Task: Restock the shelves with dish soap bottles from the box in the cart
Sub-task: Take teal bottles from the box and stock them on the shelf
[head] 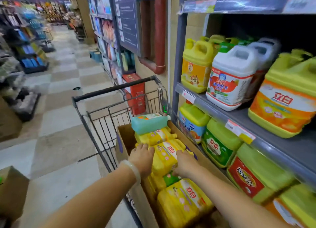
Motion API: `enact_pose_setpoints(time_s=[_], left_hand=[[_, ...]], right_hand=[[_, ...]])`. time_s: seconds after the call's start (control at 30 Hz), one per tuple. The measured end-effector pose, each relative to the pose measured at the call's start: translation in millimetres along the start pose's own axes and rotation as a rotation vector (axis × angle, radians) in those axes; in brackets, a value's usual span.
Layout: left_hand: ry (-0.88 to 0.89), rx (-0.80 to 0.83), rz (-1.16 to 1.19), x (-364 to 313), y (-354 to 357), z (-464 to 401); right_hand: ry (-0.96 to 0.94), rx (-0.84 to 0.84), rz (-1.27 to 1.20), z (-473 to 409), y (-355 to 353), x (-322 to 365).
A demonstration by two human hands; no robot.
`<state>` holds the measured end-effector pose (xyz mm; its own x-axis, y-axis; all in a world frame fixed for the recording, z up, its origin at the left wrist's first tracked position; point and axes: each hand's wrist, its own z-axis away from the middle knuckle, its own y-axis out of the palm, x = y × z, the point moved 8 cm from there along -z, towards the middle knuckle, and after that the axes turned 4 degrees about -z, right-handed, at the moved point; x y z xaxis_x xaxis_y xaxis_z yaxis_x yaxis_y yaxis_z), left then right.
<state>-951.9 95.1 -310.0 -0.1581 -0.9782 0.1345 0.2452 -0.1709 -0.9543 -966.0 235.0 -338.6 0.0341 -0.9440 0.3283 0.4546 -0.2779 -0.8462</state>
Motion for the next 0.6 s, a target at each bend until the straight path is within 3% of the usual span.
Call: enact_pose_setpoints(time_s=[0.17, 0.37, 0.6], left_hand=[[0.080, -0.007, -0.026, 52.4, -5.1, -108.8], [0.162, 0.079, 0.079, 116.8, 8.7, -230.2], [0.092, 0.221, 0.435, 147.3, 29.4, -318.7]], right_hand=[[0.120, -0.015, -0.073, -94.9, -5.5, 14.4], [0.343, 0.023, -0.340, -189.9, 1.5, 40.3], [0.532, -0.225, -1.002, -276.1, 16.2, 56.5]])
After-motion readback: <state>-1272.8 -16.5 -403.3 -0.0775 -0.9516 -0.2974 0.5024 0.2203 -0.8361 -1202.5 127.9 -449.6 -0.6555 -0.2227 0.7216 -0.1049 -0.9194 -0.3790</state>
